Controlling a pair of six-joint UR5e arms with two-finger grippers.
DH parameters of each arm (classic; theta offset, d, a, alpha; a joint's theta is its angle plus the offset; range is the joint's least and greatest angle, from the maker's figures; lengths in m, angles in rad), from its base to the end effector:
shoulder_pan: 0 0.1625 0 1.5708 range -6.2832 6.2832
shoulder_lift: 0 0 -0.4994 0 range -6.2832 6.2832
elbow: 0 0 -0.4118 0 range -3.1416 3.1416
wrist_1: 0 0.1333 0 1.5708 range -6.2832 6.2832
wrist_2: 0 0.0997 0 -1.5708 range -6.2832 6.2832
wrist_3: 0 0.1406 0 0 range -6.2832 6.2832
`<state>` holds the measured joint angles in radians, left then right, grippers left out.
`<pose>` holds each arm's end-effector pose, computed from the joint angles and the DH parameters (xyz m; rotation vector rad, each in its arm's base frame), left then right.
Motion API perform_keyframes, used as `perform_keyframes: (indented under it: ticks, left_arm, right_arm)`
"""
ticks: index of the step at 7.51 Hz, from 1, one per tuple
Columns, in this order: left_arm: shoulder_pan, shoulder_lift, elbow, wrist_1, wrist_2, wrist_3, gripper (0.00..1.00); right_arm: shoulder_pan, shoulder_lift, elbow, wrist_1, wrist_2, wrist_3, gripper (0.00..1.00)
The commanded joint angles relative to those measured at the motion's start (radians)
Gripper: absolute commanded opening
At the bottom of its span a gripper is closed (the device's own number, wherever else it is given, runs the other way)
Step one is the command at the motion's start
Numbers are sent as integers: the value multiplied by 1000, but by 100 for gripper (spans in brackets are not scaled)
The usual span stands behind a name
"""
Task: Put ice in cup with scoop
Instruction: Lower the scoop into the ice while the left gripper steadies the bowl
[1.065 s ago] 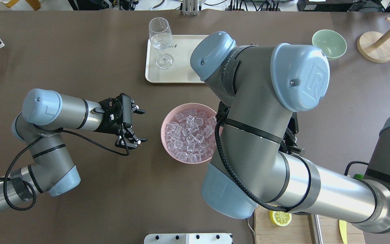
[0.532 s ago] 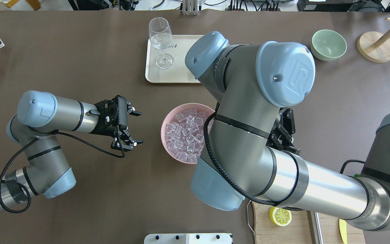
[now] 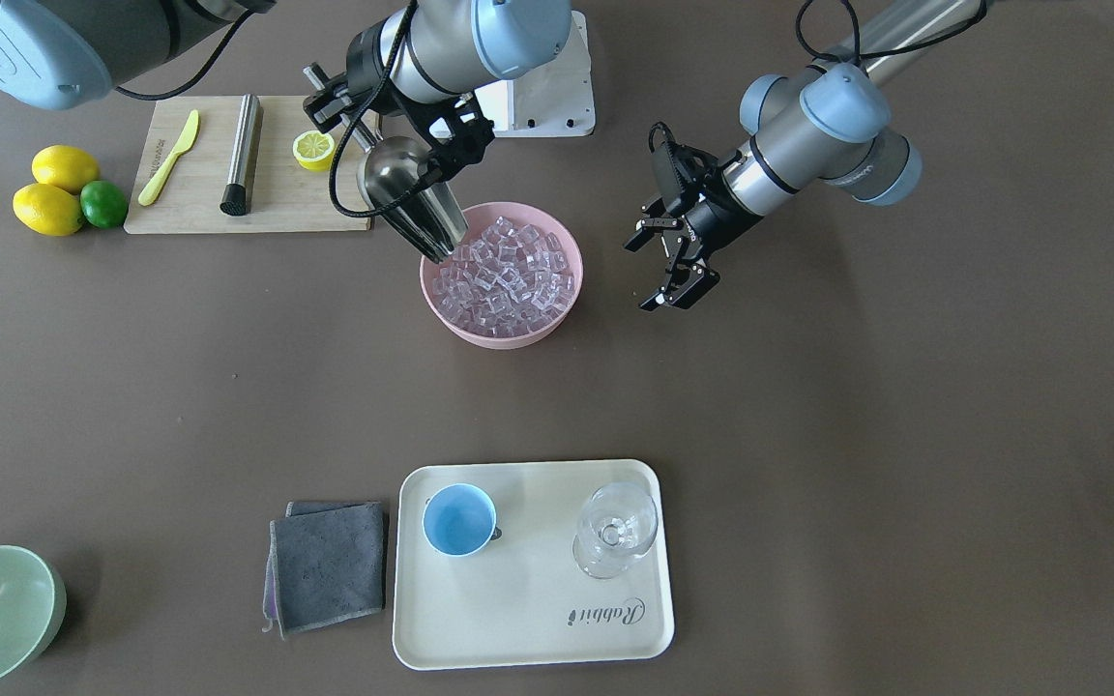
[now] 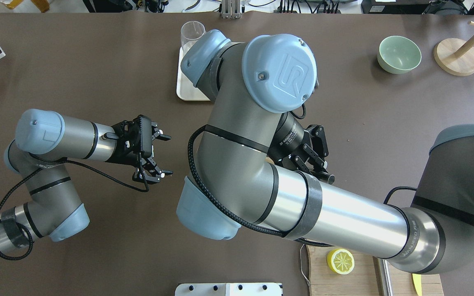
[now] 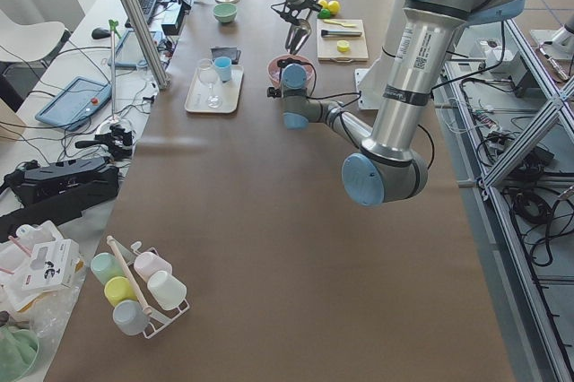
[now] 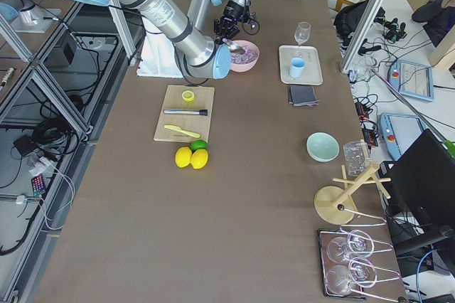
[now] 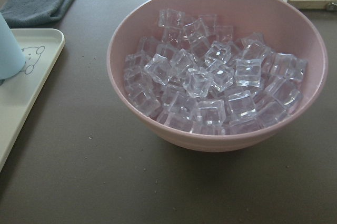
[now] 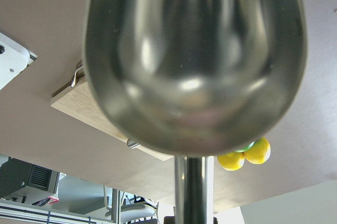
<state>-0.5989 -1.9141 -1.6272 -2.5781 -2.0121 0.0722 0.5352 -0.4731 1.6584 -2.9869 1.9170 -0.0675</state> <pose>0.5279 -0.4490 0.3949 1.1617 0.9952 1.1569 -0.5294 -0.4134 0.1600 -0.3800 -0.2083 -1.0468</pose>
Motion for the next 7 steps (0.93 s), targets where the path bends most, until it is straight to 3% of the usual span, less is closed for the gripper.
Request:
perform_keyframes:
  ticks: [1,7]
  left_arm:
    - [-5,26,-40,12,-17,-9,98]
    - [37,-12,-40,67,5,-11,98]
  right_arm:
    - [-56,4,-70,0,-12,0,0]
    - [-60,57,-207,12,-58,-11,0]
